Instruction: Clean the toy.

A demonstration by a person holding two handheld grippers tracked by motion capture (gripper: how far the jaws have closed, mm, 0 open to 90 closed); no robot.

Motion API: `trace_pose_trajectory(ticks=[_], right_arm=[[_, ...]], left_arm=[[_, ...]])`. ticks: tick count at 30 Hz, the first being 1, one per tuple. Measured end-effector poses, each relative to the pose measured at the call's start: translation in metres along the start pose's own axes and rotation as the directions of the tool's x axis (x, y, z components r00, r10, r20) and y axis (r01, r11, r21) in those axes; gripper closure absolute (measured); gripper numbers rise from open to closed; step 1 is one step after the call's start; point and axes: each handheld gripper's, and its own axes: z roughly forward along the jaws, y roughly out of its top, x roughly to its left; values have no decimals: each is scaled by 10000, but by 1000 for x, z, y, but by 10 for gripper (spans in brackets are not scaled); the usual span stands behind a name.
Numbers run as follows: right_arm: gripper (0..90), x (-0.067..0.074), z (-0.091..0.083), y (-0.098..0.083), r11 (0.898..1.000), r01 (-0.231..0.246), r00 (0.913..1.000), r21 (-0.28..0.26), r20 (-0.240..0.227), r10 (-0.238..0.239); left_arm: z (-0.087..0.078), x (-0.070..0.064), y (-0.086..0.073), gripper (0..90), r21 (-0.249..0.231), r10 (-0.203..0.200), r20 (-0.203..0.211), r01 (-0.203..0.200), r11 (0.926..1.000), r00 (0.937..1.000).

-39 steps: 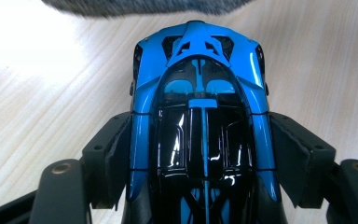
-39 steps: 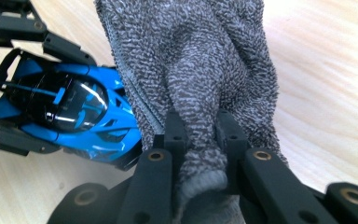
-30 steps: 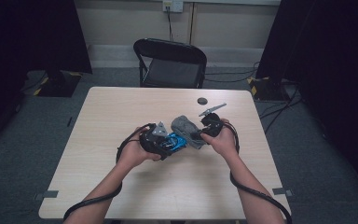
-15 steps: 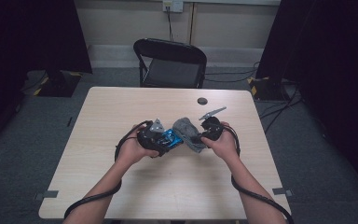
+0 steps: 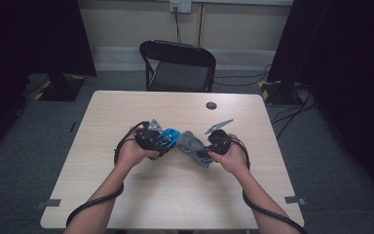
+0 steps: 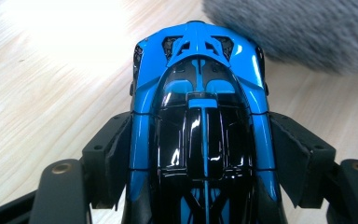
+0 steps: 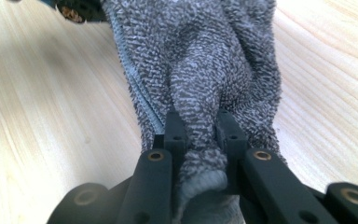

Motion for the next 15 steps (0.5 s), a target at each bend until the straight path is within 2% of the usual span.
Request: trace_pose_trajectory(ticks=[2, 3, 5, 7, 9, 15], right_arm=[[780, -1, -2, -1, 10000, 46, 9999, 34, 163, -47], [781, -3, -4, -2, 10000, 1, 9992, -18, 400, 0], [781, -11, -8, -4, 9991, -387, 9964, -160, 746, 397], [781, -19, -12, -6, 9982, -529, 9920, -289, 1134, 558], [781, -24, -15, -6, 9964, -756, 9884, -386, 1294, 800], [781, -24, -15, 0, 9958, -698, 9757, -591, 2038, 805]], left_arm=[[-3, 2, 1, 284, -35, -37, -3, 37, 10000, 10000], [-5, 2, 2, 283, -83, -40, 13, 40, 10000, 10000], [-9, 1, 4, 283, -168, -21, 67, 22, 9999, 10000], [-12, -2, 7, 283, -277, 87, 114, -84, 9996, 9999], [-14, -5, 11, 284, -310, 226, 189, -220, 9993, 9996], [-15, -16, 23, 284, -483, 613, 390, -594, 9971, 9974]])
